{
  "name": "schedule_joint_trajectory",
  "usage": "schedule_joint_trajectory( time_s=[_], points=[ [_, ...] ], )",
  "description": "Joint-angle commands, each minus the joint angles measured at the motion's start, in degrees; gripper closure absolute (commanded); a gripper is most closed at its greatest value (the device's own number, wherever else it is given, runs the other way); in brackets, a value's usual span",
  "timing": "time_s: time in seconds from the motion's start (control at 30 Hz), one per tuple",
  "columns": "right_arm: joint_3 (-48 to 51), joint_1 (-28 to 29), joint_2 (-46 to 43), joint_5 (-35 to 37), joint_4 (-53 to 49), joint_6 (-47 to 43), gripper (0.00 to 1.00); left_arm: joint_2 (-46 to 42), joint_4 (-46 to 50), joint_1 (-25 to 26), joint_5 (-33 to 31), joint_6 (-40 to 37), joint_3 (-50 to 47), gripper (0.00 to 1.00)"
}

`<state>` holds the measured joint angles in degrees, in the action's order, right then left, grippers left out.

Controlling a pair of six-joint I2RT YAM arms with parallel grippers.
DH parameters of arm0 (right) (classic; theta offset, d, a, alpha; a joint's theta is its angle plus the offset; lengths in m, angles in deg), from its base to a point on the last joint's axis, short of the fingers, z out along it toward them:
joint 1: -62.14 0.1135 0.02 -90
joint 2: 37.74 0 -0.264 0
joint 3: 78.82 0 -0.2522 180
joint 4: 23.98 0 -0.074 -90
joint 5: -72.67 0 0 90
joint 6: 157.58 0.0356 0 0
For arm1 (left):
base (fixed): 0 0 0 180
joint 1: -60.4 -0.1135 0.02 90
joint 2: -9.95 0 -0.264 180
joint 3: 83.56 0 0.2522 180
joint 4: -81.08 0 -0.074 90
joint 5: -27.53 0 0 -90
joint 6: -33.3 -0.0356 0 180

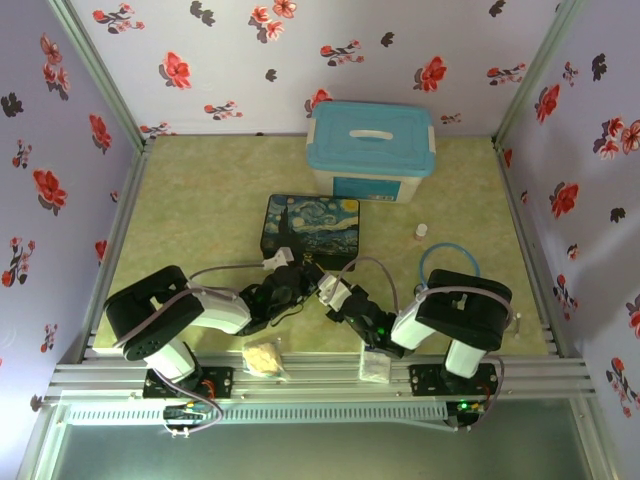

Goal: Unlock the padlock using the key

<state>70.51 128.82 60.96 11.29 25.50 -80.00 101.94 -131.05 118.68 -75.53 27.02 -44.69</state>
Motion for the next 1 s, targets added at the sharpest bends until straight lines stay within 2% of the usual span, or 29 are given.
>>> schedule_joint_trajectory(
  time_s=[0.0,0.17,0.23,0.3,0.5,0.63,0.77,0.97],
  points=[
    [-0.80,0.40,0.96,2.27,2.34,-0.14,0.75,-0.16,-5.08,0.61,-0.25,-0.05,-0.23,1.00],
    [-1.02,0.60,0.36,1.35,2.59,2.82,0.82,0.86,-6.72,0.59,-0.28,0.76,-0.69,1.00],
    [-1.13,0.76,-0.22,1.02,2.41,3.77,0.80,1.18,-6.93,0.60,-0.30,0.85,-0.77,1.00],
    [-1.09,0.90,-0.38,2.04,3.71,4.24,0.71,1.51,-7.18,0.68,-0.33,1.08,-0.84,1.00],
    [-1.19,1.46,1.60,6.18,9.22,3.74,0.84,2.19,-7.92,0.78,-0.54,1.57,-0.80,1.00],
    [-1.56,1.89,3.84,6.48,10.14,2.93,0.87,2.19,-8.17,0.78,-0.38,1.58,-0.73,1.00],
    [-1.07,1.96,3.38,4.25,10.85,4.00,0.90,2.18,-8.16,0.82,-0.30,1.72,-1.02,1.00],
    [-1.41,1.80,-1.03,-1.83,4.38,9.05,0.98,1.84,-8.68,0.87,-0.30,1.30,-1.36,1.00]
  ],
)
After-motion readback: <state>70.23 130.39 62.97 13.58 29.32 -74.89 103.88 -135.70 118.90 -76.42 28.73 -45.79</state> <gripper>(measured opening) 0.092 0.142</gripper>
